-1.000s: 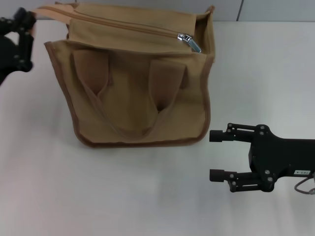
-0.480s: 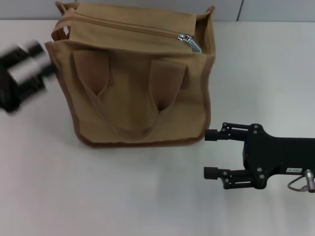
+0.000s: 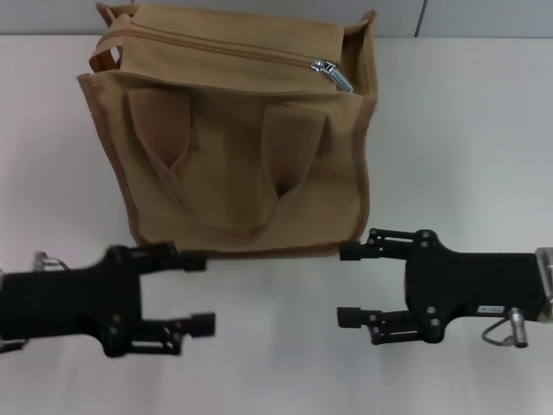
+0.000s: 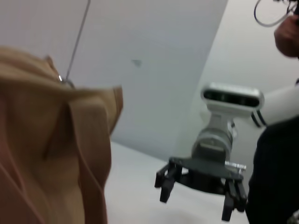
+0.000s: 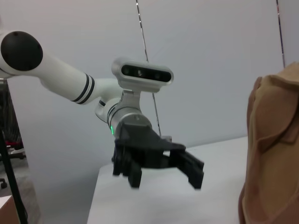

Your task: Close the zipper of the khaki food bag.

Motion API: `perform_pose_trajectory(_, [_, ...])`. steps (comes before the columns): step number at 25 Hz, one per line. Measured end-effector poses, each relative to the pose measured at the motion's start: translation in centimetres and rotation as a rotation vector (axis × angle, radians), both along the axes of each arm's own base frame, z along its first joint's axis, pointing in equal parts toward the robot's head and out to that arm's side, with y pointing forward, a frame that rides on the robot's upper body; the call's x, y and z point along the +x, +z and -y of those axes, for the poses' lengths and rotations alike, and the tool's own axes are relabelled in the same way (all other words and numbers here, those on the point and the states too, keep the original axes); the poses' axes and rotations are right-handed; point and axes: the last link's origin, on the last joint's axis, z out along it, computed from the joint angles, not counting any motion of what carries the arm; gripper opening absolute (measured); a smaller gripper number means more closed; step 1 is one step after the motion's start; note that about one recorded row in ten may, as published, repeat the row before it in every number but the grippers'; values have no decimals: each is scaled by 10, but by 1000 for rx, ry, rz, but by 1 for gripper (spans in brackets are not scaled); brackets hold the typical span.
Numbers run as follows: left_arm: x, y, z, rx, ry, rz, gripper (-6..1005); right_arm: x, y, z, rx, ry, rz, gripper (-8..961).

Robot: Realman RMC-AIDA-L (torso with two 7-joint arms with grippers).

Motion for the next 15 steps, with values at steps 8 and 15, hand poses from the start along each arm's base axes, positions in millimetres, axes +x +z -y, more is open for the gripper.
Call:
perform_pose_trajectory(8, [-10, -17, 4, 45, -16, -48, 837, -5, -23, -4, -29, 20, 58, 777])
perform_pose_trajectory(15, [-12, -17, 5, 46, -11, -53, 837, -7, -24, -6, -28, 16, 58, 776])
